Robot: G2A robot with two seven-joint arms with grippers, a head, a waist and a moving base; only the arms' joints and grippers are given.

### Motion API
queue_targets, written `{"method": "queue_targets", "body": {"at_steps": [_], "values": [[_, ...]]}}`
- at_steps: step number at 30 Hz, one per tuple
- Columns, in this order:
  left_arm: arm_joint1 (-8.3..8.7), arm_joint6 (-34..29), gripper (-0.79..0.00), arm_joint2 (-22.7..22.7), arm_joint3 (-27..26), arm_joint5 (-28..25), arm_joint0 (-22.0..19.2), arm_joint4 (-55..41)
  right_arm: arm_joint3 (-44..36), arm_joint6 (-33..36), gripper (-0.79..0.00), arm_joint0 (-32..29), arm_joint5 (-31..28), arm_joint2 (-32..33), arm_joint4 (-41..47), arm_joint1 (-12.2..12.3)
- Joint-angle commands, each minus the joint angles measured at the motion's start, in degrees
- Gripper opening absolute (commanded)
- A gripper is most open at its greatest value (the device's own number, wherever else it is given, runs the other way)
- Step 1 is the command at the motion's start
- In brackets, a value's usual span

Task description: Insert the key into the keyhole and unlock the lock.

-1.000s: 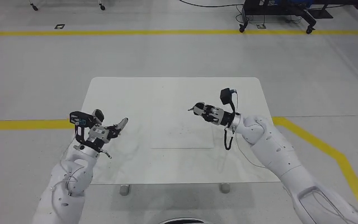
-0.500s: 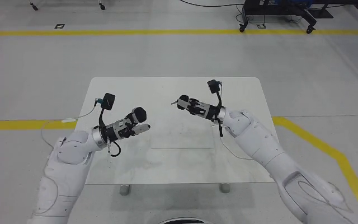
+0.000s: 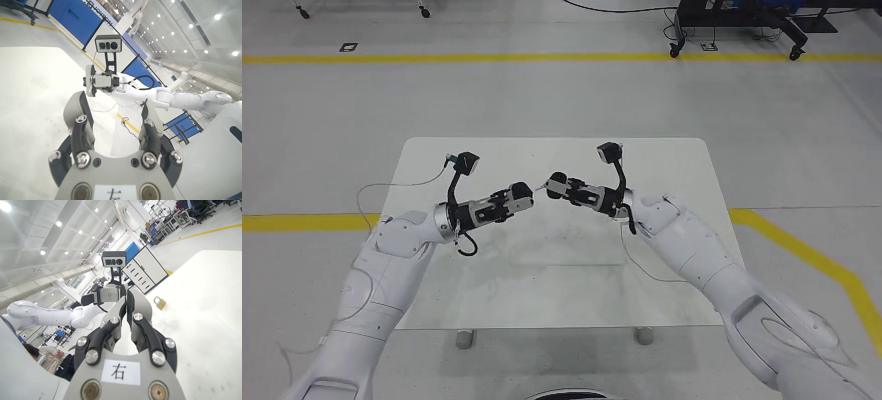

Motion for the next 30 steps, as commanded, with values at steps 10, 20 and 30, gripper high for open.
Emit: {"method": "queue_targets", "body": {"at_steps": [10,20,30], "values": [[-0.25,3.89,-0.379,1.84,1.44,0.0,-0.69,3.02,1.07,5.0,-0.785,-0.23,0.0,1.6,1.0,-1.64],[-0.15,5.95,-0.65,2.39,1.59,1.14,-0.61,4.52,2.26,8.44,-0.785,-0.43,0.0,3.6,2.07,-2.77],[0.1,7.35,-0.785,2.37,1.07,2.04,-0.24,6.11,1.99,11.19,-0.785,-1.03,0.0,5.64,1.01,-3.54]]}}
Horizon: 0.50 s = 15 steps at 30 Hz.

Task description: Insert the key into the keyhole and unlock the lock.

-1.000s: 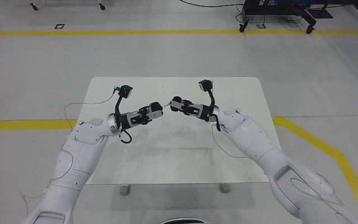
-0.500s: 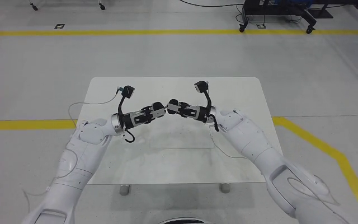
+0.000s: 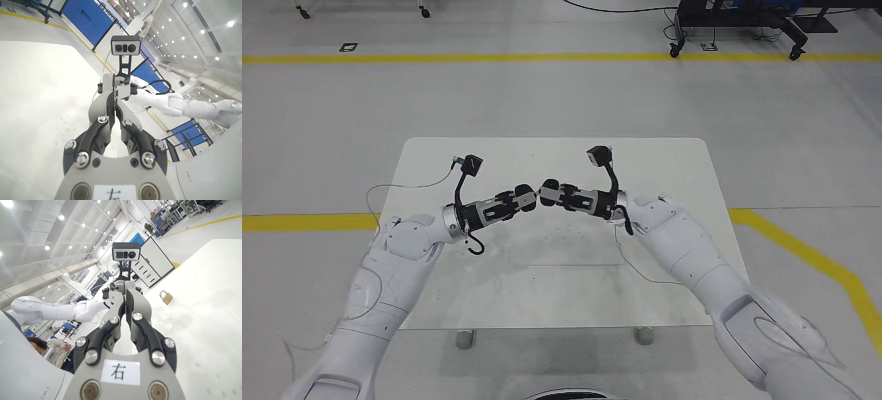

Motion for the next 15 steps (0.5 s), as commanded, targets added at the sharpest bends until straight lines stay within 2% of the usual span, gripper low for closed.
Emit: {"method": "queue_targets", "body": {"at_steps": [1,8,9,10,11,12,15], "values": [[0.12,0.42,-0.785,-0.28,-0.15,0.06,0.14,0.68,-0.25,0.41,-0.785,-0.24,0.0,0.49,-0.31,-0.11],[0.54,1.64,-0.785,-1.31,-0.94,0.12,1.0,1.74,-0.47,1.92,-0.785,-0.79,0.0,2.16,-0.82,-0.4],[0.57,1.67,-0.785,-1.37,-1.01,0.08,1.08,1.78,-0.5,1.99,-0.739,-0.83,0.0,2.25,-0.86,-0.43],[0.63,1.67,-0.785,-1.48,-1.1,0.04,1.2,1.8,-0.56,1.99,-0.585,-0.87,0.0,2.31,-1.09,-0.47],[0.69,1.67,-0.785,-1.6,-1.22,-0.03,1.32,1.83,-0.6,1.99,-0.474,-0.91,0.0,2.38,-1.28,-0.5],[0.75,1.67,-0.785,-1.69,-1.31,-0.09,1.44,1.85,-0.72,1.99,-0.446,-0.96,0.0,2.36,-1.48,-0.53],[0.92,1.57,-0.785,-2.01,-1.54,-0.3,1.72,1.78,-0.72,1.99,-0.446,-1.0,0.0,2.28,-1.89,-0.58]]}}
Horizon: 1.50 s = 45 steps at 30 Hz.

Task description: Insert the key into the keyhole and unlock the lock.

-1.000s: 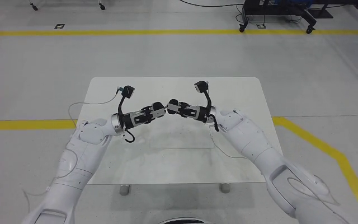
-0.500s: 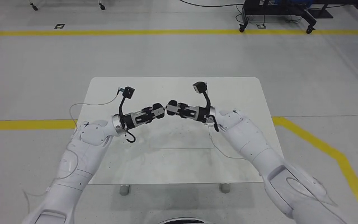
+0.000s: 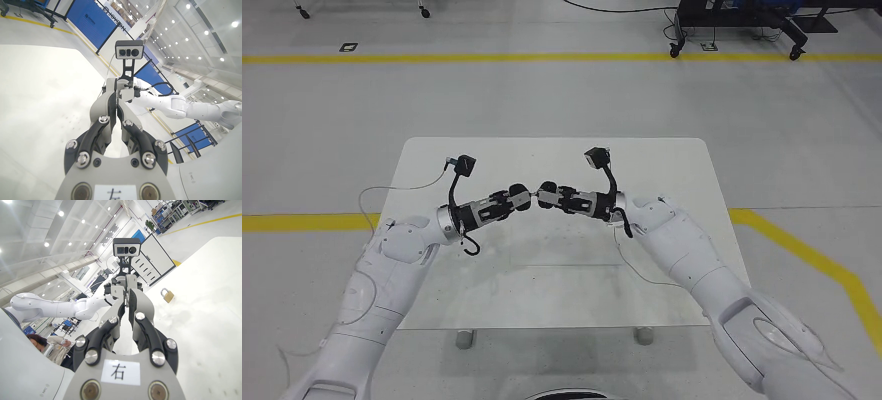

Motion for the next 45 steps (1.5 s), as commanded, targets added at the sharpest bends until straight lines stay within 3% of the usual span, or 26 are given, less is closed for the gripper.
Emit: {"method": "queue_targets", "body": {"at_steps": [1,13,27,32,34,36,45], "values": [[0.13,-0.16,-0.785,-0.22,-0.12,-0.18,0.19,-0.17,0.09,-0.01,-0.456,0.03,0.0,-0.18,-0.29,-0.04],[1.2,-5.49,-0.785,-0.87,-1.97,1.14,0.45,1.65,1.94,0.0,-0.465,1.4,0.0,-2.82,-1.48,-0.11],[1.81,-2.66,-0.785,-1.32,-3.5,3.57,1.1,5.95,2.35,0.0,-0.502,3.85,0.0,-10.24,2.94,0.99],[1.93,-2.37,-0.785,-1.03,-3.86,3.92,1.12,6.77,2.19,0.0,-0.563,4.3,0.0,-11.6,4.2,1.47],[1.96,-1.97,-0.785,-0.98,-3.84,3.9,1.17,6.64,2.13,0.0,-0.637,4.43,0.0,-12.05,4.63,1.63],[1.99,-1.87,-0.785,-0.88,-3.78,3.85,1.13,6.64,2.08,0.0,-0.773,4.56,0.0,-12.51,4.94,1.76],[2.15,-0.59,-0.785,-0.42,-3.39,3.9,1.02,8.63,2.31,0.0,-0.785,5.17,0.0,-14.2,5.46,2.14]]}}
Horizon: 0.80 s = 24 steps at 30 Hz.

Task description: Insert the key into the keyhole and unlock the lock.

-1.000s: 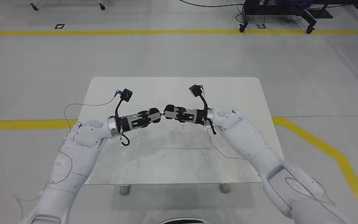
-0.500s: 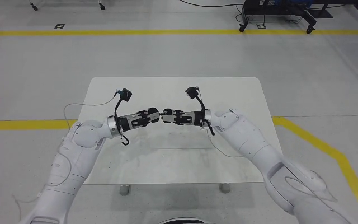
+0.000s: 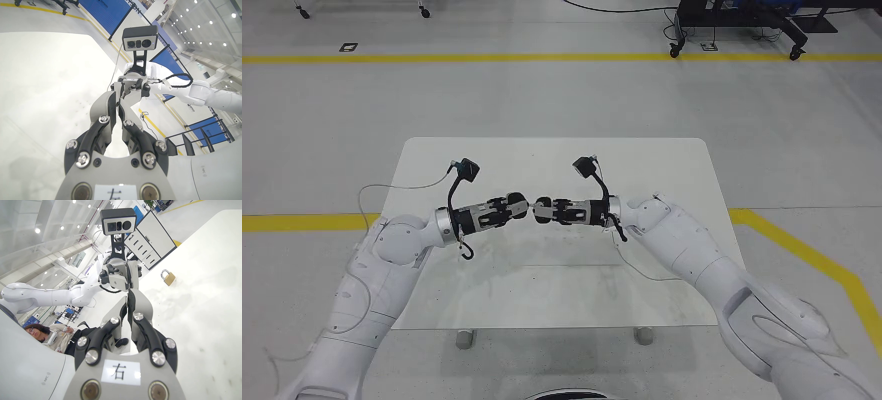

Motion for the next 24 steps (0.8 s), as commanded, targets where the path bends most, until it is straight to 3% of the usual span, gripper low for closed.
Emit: {"method": "queue_targets", "body": {"at_steps": [1,7,8,9,10,24], "values": [[0.05,0.11,-0.785,0.08,0.16,-0.13,0.05,0.18,0.01,0.0,-0.785,0.09,0.0,-0.25,0.21,0.05],[0.25,0.25,-0.785,-0.02,0.39,-0.6,0.21,-0.16,-0.05,0.0,-0.785,0.23,0.0,-0.84,0.92,0.18],[0.28,0.27,-0.785,-0.02,0.35,-0.65,0.24,-0.16,-0.08,0.0,-0.757,0.25,0.0,-0.93,1.03,0.2],[0.31,0.33,-0.785,-0.02,0.32,-0.71,0.27,-0.12,-0.07,0.0,-0.677,0.26,0.0,-1.01,1.14,0.23],[0.34,0.38,-0.785,0.01,0.25,-0.78,0.34,-0.16,-0.12,0.0,-0.526,0.24,0.0,-1.05,1.38,0.24],[0.84,0.68,-0.785,-0.18,-0.67,-1.18,1.23,-0.12,-0.08,0.0,-0.57,0.43,0.0,-2.13,2.96,0.53]]}}
